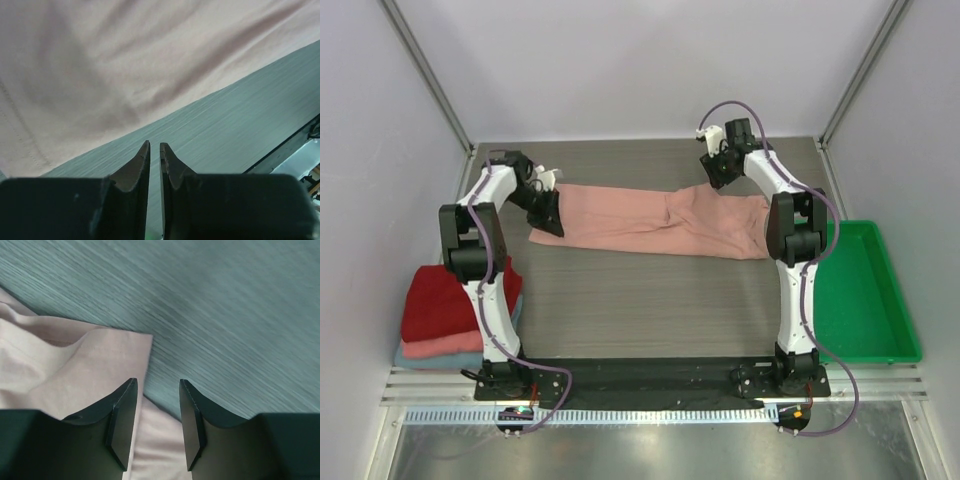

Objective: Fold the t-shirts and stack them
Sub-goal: Fold the tshirt

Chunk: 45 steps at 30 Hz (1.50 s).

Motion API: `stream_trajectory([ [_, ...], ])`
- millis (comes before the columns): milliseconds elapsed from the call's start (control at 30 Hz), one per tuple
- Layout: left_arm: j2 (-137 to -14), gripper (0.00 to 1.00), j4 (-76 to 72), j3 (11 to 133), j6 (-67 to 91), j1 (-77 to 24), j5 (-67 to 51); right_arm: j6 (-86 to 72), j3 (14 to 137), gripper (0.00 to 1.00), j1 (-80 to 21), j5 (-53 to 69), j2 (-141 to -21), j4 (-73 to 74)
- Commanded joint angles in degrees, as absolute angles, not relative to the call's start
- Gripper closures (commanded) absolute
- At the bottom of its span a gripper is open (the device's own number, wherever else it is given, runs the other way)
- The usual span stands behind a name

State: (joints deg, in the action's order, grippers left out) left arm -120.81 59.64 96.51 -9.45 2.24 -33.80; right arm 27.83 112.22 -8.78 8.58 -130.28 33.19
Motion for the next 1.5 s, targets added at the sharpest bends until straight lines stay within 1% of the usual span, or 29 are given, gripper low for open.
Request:
stream_trajectory([
  [0, -120.85, 0.87, 60.21, 96.15, -12.3, 3.07, -31.03, 25.84, 117.15, 0.54, -8.53, 13.18, -132.71, 33.84],
  [267, -122.87, 0.88, 60.56, 98.88, -13.45, 3.25, -26.55, 25.49, 121.11, 0.53, -8.61, 14.15, -136.4, 33.75],
  [567, -125.15, 0.88, 60.82, 101.6, -14.15, 3.34, -23.73, 24.87, 120.24, 0.55, -8.53, 16.52, -139.66, 35.68],
  [633, -125.59, 0.88, 60.82, 101.95, -14.41, 3.34, -23.03, 25.22, 119.54, 0.57, -8.53, 17.31, -140.01, 36.29],
  [733, -125.94, 0.89, 60.82, 101.78, -14.59, 3.25, -22.5, 25.92, 119.18, 0.7, -8.44, 17.58, -140.45, 36.82],
  [767, -125.86, 0.88, 60.73, 101.78, -14.76, 3.34, -22.33, 26.01, 119.09, 0.81, -8.44, 17.23, -140.54, 36.83],
  [833, -126.03, 0.89, 60.82, 101.6, -14.85, 3.25, -21.89, 26.01, 119.44, 0.87, -8.26, 15.74, -140.62, 36.74],
  [867, -125.95, 0.89, 60.73, 101.6, -14.94, 3.25, -21.71, 26.02, 119.44, 0.94, -8.17, 15.04, -140.45, 36.48],
  [900, -125.95, 0.89, 60.73, 101.25, -15.03, 3.43, -21.62, 26.02, 119.53, 0.95, -8.0, 14.07, -140.19, 35.87],
  [1167, -126.12, 0.89, 60.47, 100.02, -15.55, 3.96, -21.01, 26.54, 119.71, 0.96, -5.1, 10.03, -138.87, 34.19],
  [1333, -126.39, 0.89, 60.47, 100.37, -15.56, 4.13, -20.83, 26.63, 118.74, 0.95, -4.83, 9.93, -137.73, 34.1],
  [1400, -126.39, 0.89, 60.38, 100.37, -15.38, 4.13, -20.92, 26.46, 118.65, 0.91, -4.92, 10.11, -137.46, 34.01],
  [1433, -126.39, 0.89, 60.29, 100.37, -15.47, 4.13, -21.0, 26.28, 118.83, 0.86, -4.83, 10.11, -137.46, 33.84],
  [1467, -126.3, 0.89, 60.29, 100.28, -15.38, 4.13, -21.09, 26.19, 119.0, 0.75, -4.92, 10.02, -137.37, 33.75],
])
